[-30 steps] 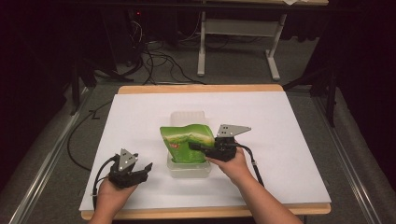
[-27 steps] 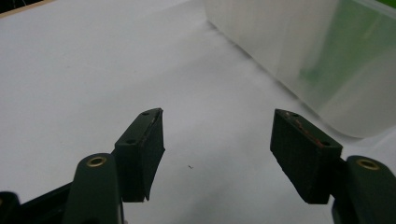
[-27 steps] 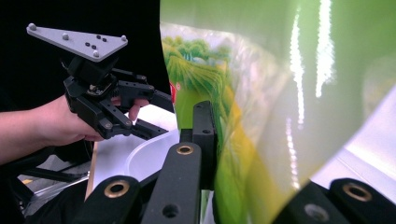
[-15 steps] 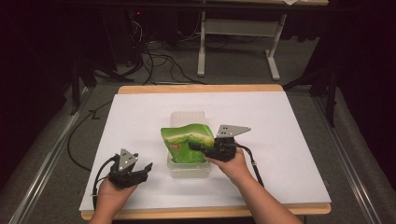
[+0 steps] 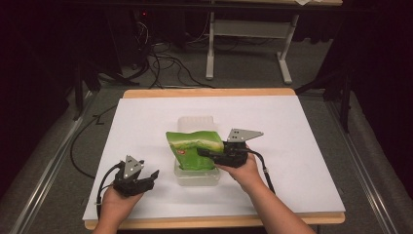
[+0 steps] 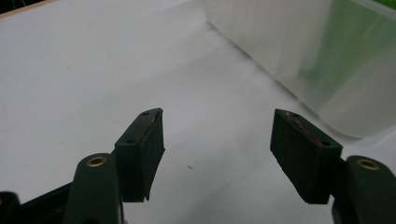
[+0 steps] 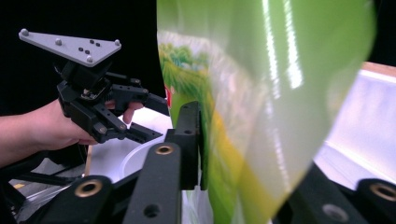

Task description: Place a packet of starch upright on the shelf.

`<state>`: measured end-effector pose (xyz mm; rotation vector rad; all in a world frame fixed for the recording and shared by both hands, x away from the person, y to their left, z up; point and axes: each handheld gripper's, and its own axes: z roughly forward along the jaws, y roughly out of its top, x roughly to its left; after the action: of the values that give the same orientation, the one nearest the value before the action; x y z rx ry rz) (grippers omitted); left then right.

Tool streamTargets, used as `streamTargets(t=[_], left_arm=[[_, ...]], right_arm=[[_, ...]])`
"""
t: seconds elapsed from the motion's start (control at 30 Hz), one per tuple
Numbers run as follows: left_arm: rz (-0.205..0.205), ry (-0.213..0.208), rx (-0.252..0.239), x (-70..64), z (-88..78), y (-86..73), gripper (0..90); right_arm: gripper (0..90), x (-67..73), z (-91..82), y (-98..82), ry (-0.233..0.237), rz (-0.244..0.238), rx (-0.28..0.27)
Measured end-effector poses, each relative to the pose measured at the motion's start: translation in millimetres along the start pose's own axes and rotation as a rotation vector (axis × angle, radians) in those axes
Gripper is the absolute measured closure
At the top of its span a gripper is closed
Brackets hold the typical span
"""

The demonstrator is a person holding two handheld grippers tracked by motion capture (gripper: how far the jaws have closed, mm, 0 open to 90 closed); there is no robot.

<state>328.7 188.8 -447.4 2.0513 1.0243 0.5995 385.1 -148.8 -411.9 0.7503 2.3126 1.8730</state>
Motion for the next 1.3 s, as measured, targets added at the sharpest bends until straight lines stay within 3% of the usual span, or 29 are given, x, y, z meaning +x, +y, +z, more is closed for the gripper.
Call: streamTargets(t=[0.17,0.4,0.77,1.3], left_arm=[[0.001,0.001,0.001,-0.2,-0.1,0.1,35.4],[0.000,0.001,-0.001,-0.2,-0.5,0.0,35.4],[0.000,-0.008,-0.007,0.8,-0.5,0.7,35.3],[-0.018,-0.011,-0.025,4.3,-4.7,0.8,35.3]], right_arm=[[59.3,-0.1,-4.2,5.0,0.012,0.009,-0.024],[38.6,9.4,-4.0,9.6,-0.052,-0.034,-0.009],[27.4,12.4,-9.0,6.0,-0.100,-0.021,0.030],[25.1,14.1,-60.2,-11.2,-0.225,-0.003,0.040]])
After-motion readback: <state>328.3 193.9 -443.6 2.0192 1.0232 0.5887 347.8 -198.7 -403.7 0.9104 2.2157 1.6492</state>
